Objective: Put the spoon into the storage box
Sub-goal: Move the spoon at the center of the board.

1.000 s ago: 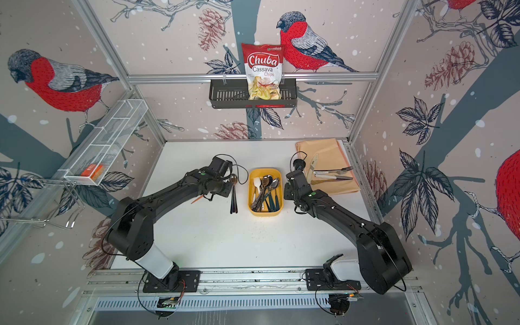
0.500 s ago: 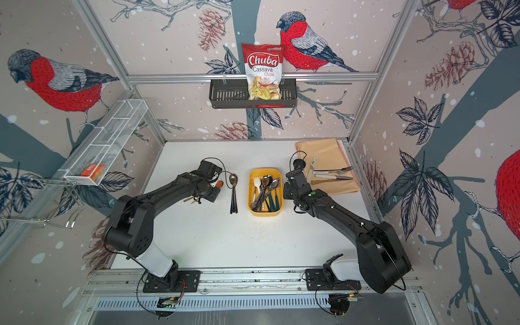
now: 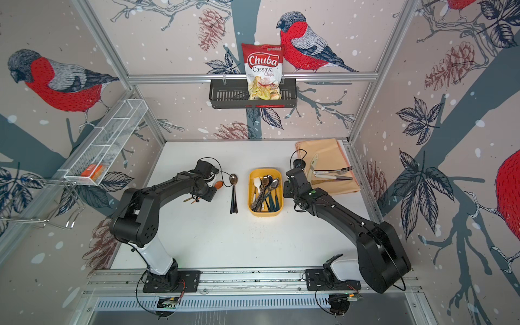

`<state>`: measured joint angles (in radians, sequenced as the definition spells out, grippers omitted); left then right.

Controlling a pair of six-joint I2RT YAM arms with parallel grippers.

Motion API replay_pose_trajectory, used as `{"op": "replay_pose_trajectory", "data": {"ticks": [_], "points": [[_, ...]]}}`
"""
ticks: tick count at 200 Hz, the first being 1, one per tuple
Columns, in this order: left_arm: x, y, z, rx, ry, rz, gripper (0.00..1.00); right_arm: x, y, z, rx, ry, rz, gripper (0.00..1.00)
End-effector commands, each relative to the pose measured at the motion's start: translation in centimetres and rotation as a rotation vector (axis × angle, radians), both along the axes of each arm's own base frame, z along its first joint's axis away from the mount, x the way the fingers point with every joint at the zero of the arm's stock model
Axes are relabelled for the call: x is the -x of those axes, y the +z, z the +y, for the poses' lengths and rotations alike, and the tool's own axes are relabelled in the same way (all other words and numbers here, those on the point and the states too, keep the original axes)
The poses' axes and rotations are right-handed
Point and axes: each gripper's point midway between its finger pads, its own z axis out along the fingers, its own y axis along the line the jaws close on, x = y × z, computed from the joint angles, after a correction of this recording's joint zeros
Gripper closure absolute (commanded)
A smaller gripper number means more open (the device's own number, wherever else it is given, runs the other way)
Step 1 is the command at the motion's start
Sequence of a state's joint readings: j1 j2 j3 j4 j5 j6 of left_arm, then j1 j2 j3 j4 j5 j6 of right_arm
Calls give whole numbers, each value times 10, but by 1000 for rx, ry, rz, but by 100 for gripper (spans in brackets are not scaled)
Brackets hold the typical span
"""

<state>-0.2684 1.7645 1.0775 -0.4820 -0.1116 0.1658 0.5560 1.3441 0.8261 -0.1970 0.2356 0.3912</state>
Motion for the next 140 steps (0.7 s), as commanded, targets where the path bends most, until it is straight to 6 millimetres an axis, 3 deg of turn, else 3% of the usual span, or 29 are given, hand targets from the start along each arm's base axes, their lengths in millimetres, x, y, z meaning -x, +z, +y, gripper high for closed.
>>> {"op": "replay_pose_trajectory", "data": {"ticks": [1, 140], "points": [[-4, -4, 4, -11, -7, 1, 48, -2, 3, 1, 11, 5, -8, 55], [-20, -15, 28, -14, 37, -13, 48, -4, 5, 0, 27, 8, 1, 55]]}}
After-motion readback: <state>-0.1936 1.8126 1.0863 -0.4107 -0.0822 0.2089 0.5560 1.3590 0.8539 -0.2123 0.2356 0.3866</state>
